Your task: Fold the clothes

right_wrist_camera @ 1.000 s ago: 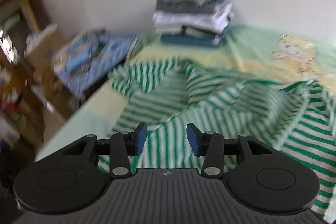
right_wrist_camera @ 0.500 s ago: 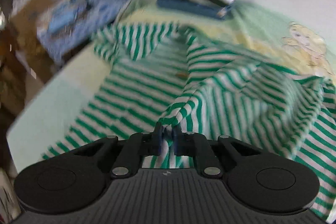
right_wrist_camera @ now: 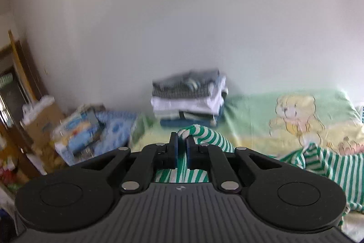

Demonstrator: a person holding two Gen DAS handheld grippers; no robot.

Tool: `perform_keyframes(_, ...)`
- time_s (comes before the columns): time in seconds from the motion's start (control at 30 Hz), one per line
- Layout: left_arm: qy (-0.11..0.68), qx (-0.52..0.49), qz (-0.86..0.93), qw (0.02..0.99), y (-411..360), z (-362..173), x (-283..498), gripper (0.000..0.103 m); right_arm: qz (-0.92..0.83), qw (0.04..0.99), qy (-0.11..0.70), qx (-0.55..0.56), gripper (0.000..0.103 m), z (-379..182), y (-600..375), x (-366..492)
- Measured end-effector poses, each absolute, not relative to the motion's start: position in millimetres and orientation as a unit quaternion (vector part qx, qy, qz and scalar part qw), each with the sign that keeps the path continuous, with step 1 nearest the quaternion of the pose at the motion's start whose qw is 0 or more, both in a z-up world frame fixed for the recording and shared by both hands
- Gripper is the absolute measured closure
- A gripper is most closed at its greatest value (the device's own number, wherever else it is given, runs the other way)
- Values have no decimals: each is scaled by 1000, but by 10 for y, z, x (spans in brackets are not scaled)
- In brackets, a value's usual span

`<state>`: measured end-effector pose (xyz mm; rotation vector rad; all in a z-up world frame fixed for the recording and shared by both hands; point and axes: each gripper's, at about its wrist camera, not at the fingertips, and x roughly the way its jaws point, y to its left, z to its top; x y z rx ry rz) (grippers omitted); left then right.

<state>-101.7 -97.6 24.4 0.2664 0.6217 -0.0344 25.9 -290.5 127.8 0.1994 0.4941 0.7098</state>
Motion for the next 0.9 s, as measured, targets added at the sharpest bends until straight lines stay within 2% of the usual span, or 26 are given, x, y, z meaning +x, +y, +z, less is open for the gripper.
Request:
perform_keyframes(0.17, 290, 124, 6, 949, -784, 370, -963, 95, 342, 906, 227, 105, 96, 1330, -2856, 258)
perform_keyframes(0.4, 316, 167, -28, 934, -951, 86, -1115, 94, 332, 902, 256, 104, 96, 1156, -2920, 153)
perform_keyframes(0.6, 358, 181, -47, 915, -996, -275, -1159, 90, 298, 893, 327, 86, 96, 787, -3165, -137)
perform_keyframes(0.67, 369, 187, -64, 908, -1035, -391, -1172, 84, 282, 891, 351, 67, 96, 628, -3219, -234)
perform_keyframes(0.9, 380, 265, -93, 882, -1221, -771, -1215, 81, 228, 883, 411, -4, 96, -74, -3227, -302)
